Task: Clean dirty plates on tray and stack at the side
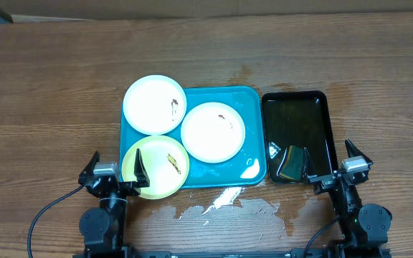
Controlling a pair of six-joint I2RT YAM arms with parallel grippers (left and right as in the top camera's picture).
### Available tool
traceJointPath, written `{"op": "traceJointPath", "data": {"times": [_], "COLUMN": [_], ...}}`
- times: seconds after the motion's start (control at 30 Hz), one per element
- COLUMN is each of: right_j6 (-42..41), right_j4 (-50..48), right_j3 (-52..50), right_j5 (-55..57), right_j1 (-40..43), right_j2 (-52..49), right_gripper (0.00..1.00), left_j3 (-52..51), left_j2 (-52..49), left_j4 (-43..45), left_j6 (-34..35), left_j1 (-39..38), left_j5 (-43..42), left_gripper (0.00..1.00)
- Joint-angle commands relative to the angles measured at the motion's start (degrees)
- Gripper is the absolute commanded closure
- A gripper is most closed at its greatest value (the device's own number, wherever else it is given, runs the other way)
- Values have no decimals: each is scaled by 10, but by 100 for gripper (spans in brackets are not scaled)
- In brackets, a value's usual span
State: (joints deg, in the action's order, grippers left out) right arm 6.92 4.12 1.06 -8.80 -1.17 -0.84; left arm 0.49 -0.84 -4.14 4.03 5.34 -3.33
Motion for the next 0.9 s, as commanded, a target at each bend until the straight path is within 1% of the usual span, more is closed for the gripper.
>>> {"op": "traceJointPath", "data": {"times": [0.0,0.3,0.43,0.53,0.63,0.7,0.8,0.87], "right_j6": [2,2,2,2,-26,-44,-90,-113], "right_j4": [-9,-106,-94,-98,-110,-104,-74,-49], "right_j3": [-6,-6,-6,-6,-6,0,30,61], "right_j5": [-3,-46,-46,-44,-46,-45,-43,-42], "right_j1": [2,2,2,2,2,2,2,2], "right_j2": [5,5,5,5,5,5,3,-7], "right_gripper": [0,0,0,0,0,0,0,0], "left_j3": [-2,-2,-2,-2,-1,10,43,87], "left_j2": [5,5,5,5,5,5,0,-21], "left_j4": [-2,1,3,11,34,32,7,-24], "left_j6": [-10,-10,-9,-8,-8,3,42,43], "left_j1": [3,3,3,3,3,3,3,3], "left_j5": [8,8,7,-12,-27,-41,-43,-62], "left_gripper": [0,0,0,0,0,0,0,0]}}
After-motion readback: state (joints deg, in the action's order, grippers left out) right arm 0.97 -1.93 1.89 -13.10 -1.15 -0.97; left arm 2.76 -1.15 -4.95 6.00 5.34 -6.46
